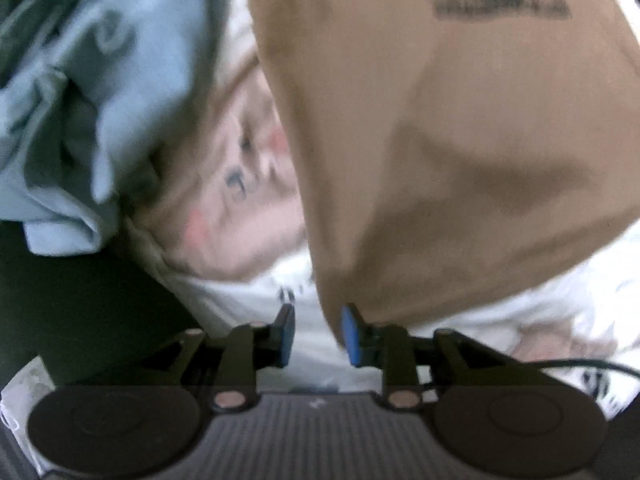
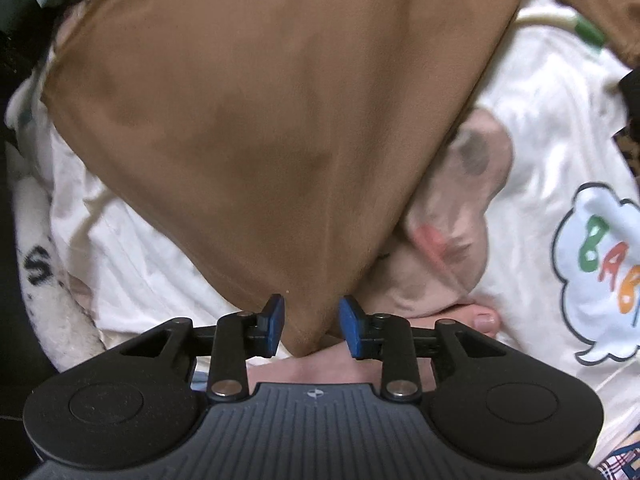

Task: Fold clothes
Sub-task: 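Open both tools and release the T-shirt hem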

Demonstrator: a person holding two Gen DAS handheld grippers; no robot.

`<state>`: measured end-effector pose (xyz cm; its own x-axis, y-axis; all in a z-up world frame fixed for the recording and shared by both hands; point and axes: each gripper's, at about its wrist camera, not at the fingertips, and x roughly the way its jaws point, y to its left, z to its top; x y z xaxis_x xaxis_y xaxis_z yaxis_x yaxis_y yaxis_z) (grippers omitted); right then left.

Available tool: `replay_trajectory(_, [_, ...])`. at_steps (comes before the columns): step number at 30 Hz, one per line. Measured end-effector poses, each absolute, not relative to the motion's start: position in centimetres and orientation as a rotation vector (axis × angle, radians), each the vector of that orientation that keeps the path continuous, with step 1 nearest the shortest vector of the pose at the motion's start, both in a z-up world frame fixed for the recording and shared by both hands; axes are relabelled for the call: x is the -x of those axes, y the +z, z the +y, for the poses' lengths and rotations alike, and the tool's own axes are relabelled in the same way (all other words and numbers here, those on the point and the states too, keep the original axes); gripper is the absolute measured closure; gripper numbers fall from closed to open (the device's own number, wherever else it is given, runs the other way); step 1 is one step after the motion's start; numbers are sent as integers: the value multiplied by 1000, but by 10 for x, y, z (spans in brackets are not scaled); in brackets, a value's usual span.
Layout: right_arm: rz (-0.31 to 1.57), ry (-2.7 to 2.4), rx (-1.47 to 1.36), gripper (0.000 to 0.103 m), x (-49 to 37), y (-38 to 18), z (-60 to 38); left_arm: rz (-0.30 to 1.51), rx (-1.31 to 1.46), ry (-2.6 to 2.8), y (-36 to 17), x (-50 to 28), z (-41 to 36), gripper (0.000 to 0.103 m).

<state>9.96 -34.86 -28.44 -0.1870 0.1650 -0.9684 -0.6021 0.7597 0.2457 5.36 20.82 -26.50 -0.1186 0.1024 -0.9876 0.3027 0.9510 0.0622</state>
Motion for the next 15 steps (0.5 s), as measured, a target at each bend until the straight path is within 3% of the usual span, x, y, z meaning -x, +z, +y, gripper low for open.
replay_trajectory(15, [1328,715,315,65,-142,-184,-327,1260,-67,-26,-200,-146,228,75])
